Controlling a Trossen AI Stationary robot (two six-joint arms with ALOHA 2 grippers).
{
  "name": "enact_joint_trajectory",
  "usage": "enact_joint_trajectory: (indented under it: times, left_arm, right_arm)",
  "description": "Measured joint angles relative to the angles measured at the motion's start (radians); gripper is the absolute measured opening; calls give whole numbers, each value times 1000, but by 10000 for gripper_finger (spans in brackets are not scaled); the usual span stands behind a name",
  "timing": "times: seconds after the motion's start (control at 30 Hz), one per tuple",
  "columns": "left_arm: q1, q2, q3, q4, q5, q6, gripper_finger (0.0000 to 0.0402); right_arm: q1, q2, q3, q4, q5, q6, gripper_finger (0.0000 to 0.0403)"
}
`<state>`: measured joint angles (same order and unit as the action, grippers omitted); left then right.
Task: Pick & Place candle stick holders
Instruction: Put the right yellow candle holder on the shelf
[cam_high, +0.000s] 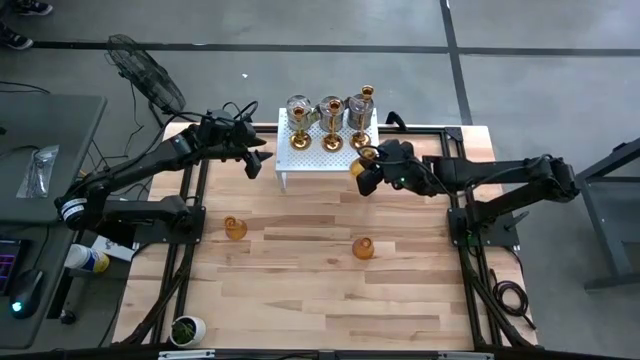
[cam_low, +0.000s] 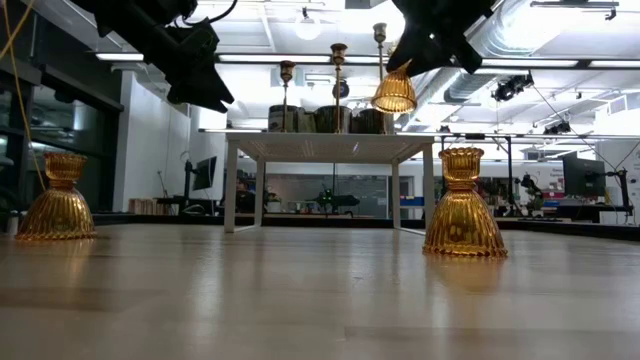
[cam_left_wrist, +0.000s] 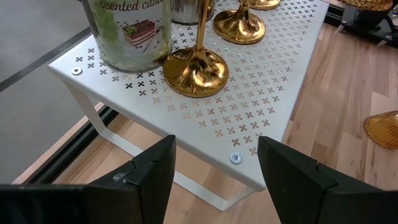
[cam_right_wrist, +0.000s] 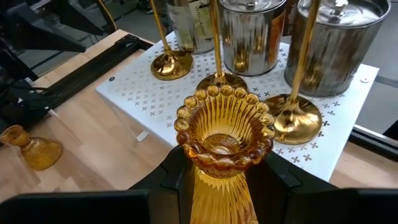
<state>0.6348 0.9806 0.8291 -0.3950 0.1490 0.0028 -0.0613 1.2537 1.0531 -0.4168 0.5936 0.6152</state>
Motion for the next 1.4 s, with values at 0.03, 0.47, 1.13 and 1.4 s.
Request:
enact_joint_trajectory:
  times: [0.03,0.47,1.13,1.4]
  left_arm:
    - [0,0,0,0,0,0,223]
    - [0,0,0,1,-3,-6,223]
    - [0,0,0,3,-13,-13,223]
    - [0,0,0,3,-13,-14,223]
  right_arm:
    - [-5,0,0,0,-3,-9,106]
    - [-33,0,0,-12,-17,-47,107]
    - [-42,3,0,-8,-27,-68,106]
    - [-67,3,0,11,-43,-71,106]
